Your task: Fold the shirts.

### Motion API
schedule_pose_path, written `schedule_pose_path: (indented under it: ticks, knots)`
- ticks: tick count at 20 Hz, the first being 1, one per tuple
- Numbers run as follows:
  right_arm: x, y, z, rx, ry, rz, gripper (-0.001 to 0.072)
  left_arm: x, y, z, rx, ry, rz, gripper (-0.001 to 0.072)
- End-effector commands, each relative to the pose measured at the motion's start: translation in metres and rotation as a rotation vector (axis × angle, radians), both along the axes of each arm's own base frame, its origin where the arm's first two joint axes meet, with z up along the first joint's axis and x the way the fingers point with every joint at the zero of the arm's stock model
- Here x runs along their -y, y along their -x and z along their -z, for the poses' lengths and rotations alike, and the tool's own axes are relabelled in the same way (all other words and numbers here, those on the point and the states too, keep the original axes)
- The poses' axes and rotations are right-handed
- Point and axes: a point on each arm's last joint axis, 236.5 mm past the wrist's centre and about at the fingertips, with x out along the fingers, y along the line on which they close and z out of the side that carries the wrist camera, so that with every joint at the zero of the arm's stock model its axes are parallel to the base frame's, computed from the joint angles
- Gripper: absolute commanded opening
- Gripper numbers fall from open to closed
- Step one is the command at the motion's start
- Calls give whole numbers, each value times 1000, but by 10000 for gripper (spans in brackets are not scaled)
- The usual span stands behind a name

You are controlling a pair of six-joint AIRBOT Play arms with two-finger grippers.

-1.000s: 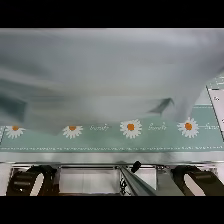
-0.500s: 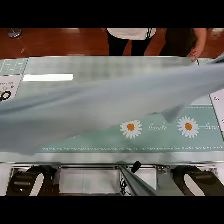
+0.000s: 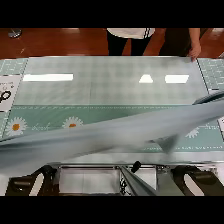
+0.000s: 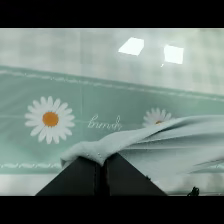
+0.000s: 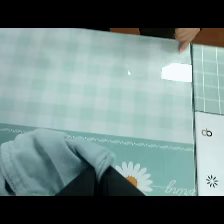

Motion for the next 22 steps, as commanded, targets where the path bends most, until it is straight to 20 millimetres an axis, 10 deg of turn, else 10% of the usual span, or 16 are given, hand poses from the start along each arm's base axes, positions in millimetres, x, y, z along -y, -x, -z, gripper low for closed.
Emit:
schedule_pose_path:
  ticks: [1, 6, 11, 17, 22]
  knots:
    - [-1, -20, 23, -111, -4, 5, 19, -3, -13, 25, -135, -63, 37, 21]
    - [-10, -130, 128, -410, 14, -46, 20, -3, -107, 91, -218, -143, 104, 23]
    - [-18, -263, 230, -417, -17, -33, 20, -11, -186, 201, -382, -147, 51, 24]
    - [-56, -326, 325, -468, -196, -59, 21, 15, -250, 273, -476, 10, 19, 24]
    - [-60, -322, 384, -605, -223, -36, 22, 22, -247, 341, -674, 44, 11, 25]
